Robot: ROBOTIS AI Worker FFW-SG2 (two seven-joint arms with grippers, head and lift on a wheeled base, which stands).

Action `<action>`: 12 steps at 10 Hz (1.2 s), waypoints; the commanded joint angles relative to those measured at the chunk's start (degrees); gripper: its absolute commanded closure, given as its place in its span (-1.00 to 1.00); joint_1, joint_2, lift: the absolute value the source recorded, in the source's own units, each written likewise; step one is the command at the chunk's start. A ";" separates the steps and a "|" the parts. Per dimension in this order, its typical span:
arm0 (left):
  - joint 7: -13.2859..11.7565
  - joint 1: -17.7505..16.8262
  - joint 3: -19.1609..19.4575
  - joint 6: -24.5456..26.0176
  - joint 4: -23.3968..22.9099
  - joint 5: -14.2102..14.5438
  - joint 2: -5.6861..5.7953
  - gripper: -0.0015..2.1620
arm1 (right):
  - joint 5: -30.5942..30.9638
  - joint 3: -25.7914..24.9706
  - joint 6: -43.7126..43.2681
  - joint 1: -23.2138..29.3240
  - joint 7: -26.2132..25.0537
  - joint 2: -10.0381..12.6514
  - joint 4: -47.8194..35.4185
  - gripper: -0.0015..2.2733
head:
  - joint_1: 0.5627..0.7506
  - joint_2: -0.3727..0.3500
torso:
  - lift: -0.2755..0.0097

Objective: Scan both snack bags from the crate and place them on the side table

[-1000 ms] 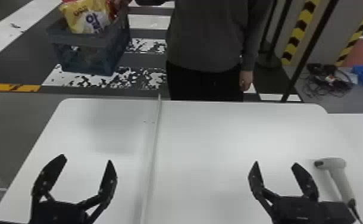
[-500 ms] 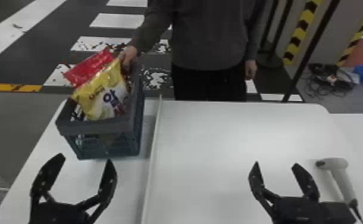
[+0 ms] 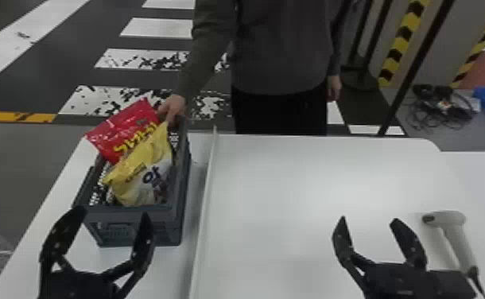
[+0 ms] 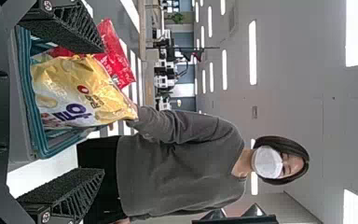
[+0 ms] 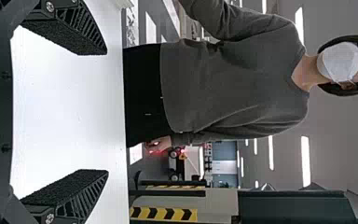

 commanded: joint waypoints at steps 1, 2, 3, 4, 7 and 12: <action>0.39 0.16 0.00 -0.58 -0.14 -0.08 0.00 -0.92 | 0.00 0.00 0.00 0.00 0.00 -0.03 0.00 -0.93 | 0.41 -0.03 | 0.26; 0.57 0.34 0.00 -1.46 -0.14 0.01 0.00 -0.92 | 0.00 0.09 0.00 0.00 0.00 -0.03 0.00 -0.93 | 0.41 -0.02 | 0.26; 1.19 0.43 0.00 -2.86 -0.05 -0.08 0.00 -0.92 | 0.09 0.09 0.00 -0.09 0.00 -0.03 0.00 -0.93 | 0.41 -0.02 | 0.26; 1.19 0.51 0.18 -3.39 0.04 -0.43 0.09 -0.90 | 0.09 0.18 0.00 -0.18 0.00 -0.03 0.00 -0.93 | 0.41 -0.01 | 0.26; 2.15 -0.54 1.41 -2.86 0.21 0.09 0.00 -0.87 | 0.09 0.18 0.00 -0.18 0.00 -0.03 0.18 -0.93 | 0.41 0.02 | 0.26; -3.91 -10.47 6.94 12.08 1.53 4.49 -0.09 -0.87 | 0.00 0.18 0.53 -0.09 0.00 -0.03 0.18 -0.93 | 0.41 0.14 | 0.26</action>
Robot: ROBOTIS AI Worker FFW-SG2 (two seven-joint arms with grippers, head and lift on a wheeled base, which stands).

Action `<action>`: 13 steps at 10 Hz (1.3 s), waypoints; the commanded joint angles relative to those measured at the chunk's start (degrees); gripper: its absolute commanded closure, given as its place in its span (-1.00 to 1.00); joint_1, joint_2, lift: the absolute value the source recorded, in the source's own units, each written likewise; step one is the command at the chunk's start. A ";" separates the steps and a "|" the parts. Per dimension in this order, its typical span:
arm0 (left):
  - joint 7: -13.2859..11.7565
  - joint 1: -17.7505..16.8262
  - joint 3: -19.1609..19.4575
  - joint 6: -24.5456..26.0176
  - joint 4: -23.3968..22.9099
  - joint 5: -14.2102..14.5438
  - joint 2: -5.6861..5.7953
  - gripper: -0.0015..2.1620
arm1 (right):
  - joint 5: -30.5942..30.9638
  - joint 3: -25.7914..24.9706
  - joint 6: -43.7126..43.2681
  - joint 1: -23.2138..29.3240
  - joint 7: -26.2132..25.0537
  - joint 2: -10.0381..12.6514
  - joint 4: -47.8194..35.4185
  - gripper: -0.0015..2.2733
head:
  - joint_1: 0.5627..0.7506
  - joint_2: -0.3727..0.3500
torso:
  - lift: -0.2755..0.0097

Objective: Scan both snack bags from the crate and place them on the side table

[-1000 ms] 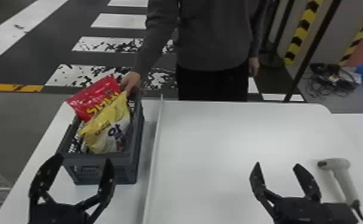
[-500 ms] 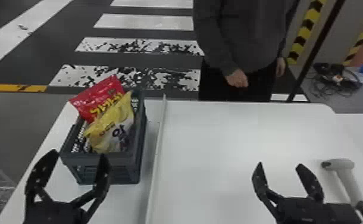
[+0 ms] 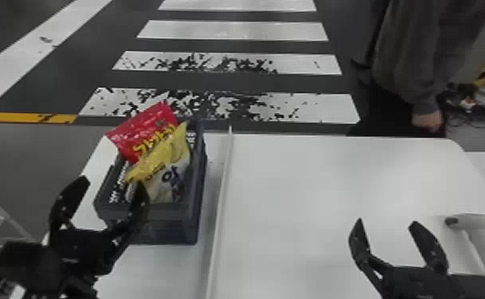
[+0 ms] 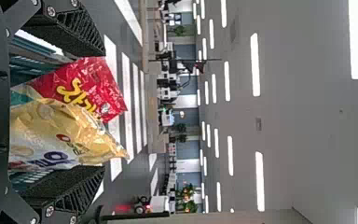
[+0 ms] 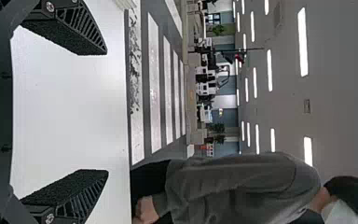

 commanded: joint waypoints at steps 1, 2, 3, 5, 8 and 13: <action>-1.73 -4.18 1.87 7.37 0.85 1.65 0.18 -0.87 | 0.07 0.00 -0.14 0.04 0.00 0.00 -0.01 -0.93 | 0.41 0.16 | 0.26; -3.40 -6.46 3.01 10.53 1.46 2.17 0.18 -0.87 | -0.01 0.00 -0.14 0.04 0.00 0.00 -0.10 -0.93 | 0.41 0.20 | 0.26; -5.77 -8.31 3.98 14.75 1.64 2.26 0.26 -0.87 | 0.07 0.09 -0.14 0.04 0.00 -0.09 -0.27 -0.93 | 0.41 0.23 | 0.26; -11.04 -10.24 4.95 16.33 2.16 1.91 0.35 -0.86 | 0.07 0.09 -0.14 0.04 0.00 -0.18 -0.36 -0.93 | 0.41 0.23 | 0.26; -14.30 -11.21 5.39 21.96 2.16 0.86 0.44 -0.68 | -0.01 0.00 0.03 -0.04 0.00 -0.26 -0.27 -0.93 | 0.41 0.20 | 0.26; -12.10 -11.82 6.27 25.30 2.34 1.03 0.09 0.98 | -0.01 0.00 0.03 -0.04 0.00 -0.44 -0.18 -0.93 | 0.41 0.25 | 0.26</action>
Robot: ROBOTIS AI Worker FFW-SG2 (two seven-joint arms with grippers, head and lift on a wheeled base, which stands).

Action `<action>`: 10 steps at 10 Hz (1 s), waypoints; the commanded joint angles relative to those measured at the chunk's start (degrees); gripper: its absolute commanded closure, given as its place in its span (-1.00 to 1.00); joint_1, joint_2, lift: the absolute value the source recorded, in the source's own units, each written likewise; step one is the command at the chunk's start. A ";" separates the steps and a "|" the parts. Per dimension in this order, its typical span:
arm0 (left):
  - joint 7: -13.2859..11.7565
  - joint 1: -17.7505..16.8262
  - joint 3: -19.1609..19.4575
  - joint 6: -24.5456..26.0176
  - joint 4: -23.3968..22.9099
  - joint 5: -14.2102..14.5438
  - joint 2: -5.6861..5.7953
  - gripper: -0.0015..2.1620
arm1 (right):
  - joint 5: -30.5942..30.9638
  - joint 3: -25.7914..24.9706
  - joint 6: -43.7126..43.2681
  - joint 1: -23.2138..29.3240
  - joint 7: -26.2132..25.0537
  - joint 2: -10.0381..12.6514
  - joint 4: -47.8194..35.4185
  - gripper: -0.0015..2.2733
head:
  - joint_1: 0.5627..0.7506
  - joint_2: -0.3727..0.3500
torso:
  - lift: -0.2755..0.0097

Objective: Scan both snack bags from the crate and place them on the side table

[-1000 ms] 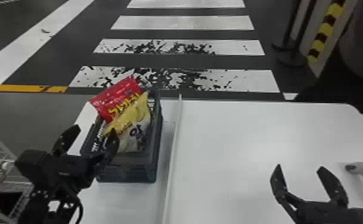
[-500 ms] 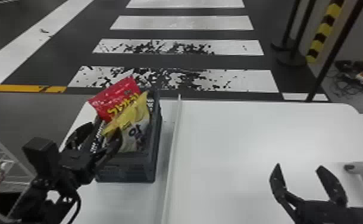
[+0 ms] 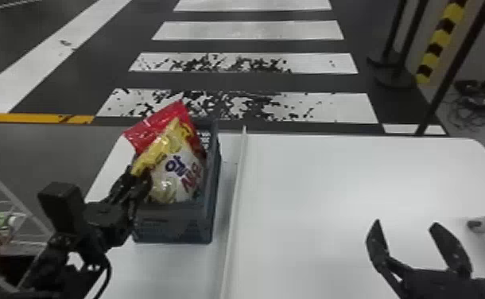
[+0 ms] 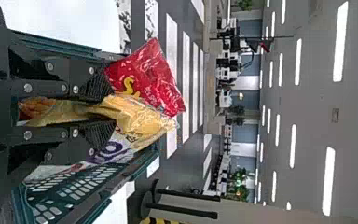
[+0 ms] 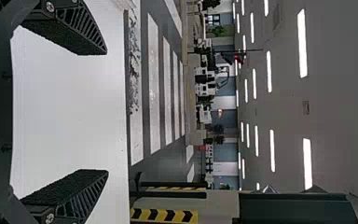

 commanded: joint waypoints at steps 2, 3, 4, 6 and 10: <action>-0.41 -0.33 0.03 -0.12 -0.30 -0.93 0.00 0.98 | 0.00 0.00 0.13 0.00 0.00 -0.06 0.11 -0.93 | 0.41 0.25 | 0.26; 0.12 -0.25 0.03 -0.47 -0.74 -0.93 -0.09 0.98 | 0.00 0.00 -0.04 0.00 0.00 -0.06 0.11 -0.93 | 0.41 0.25 | 0.26; 1.26 0.19 0.12 -0.47 -1.97 -0.75 0.00 0.98 | 0.00 -0.09 0.13 0.00 0.00 -0.06 0.02 -0.93 | 0.41 0.25 | 0.26; 1.43 1.86 0.74 2.35 -7.86 0.04 0.44 0.98 | 0.00 0.00 -0.04 0.09 0.00 -0.06 0.02 -0.93 | 0.41 0.26 | 0.26; 2.75 6.08 6.36 7.27 -20.78 4.96 1.67 0.98 | 0.62 0.88 -0.04 0.00 0.00 0.03 0.11 -0.93 | 0.41 0.35 | 0.26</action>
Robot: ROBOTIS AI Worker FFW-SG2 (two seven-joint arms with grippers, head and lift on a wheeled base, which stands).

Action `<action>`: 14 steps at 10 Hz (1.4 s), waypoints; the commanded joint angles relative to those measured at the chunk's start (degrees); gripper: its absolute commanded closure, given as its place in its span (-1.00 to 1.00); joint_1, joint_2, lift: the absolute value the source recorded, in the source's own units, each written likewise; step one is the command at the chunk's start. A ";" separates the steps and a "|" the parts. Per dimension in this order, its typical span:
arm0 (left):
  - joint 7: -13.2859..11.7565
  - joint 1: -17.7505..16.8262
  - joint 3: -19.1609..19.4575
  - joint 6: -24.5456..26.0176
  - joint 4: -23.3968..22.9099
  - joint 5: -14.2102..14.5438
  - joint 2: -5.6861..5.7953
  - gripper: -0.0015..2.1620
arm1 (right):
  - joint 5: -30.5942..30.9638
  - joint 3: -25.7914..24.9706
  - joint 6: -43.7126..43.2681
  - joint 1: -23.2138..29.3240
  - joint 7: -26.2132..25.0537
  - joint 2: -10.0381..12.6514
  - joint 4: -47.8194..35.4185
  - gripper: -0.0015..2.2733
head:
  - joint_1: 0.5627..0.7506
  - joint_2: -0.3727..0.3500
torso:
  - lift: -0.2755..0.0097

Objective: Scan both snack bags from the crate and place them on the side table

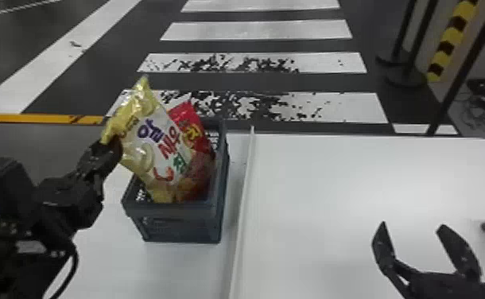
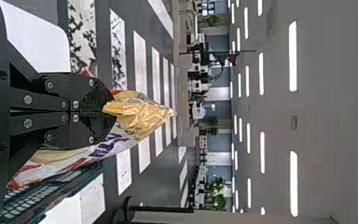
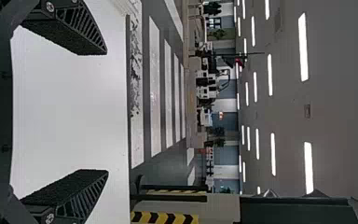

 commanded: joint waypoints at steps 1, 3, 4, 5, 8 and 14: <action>0.83 1.06 2.09 0.91 -3.09 1.74 0.48 0.98 | 0.05 0.21 0.00 -0.11 0.00 -0.05 0.00 -0.93 | 0.41 0.37 | 0.26; 2.68 1.59 3.84 0.73 -6.00 4.47 0.83 0.98 | 0.05 0.47 0.00 -0.29 0.00 0.03 0.18 -0.93 | 0.41 0.45 | 0.26; 4.00 1.68 4.19 0.55 -7.40 5.52 1.27 0.98 | 0.22 0.56 0.00 -0.29 0.00 0.12 0.09 -0.93 | 0.41 0.48 | 0.26; 4.79 1.68 4.63 0.38 -8.90 6.32 1.18 0.98 | 0.22 0.65 0.00 -0.11 0.00 0.12 0.09 -0.93 | 0.41 0.49 | 0.26; 5.14 1.68 4.63 0.38 -9.69 7.37 1.18 0.98 | 0.22 0.65 0.00 -0.03 0.00 0.12 0.00 -0.93 | 0.41 0.50 | 0.26; 4.96 0.71 -0.02 -21.77 1.12 5.96 1.36 0.98 | 0.22 0.65 0.00 -0.20 0.00 0.03 0.18 -0.93 | 0.41 0.50 | 0.26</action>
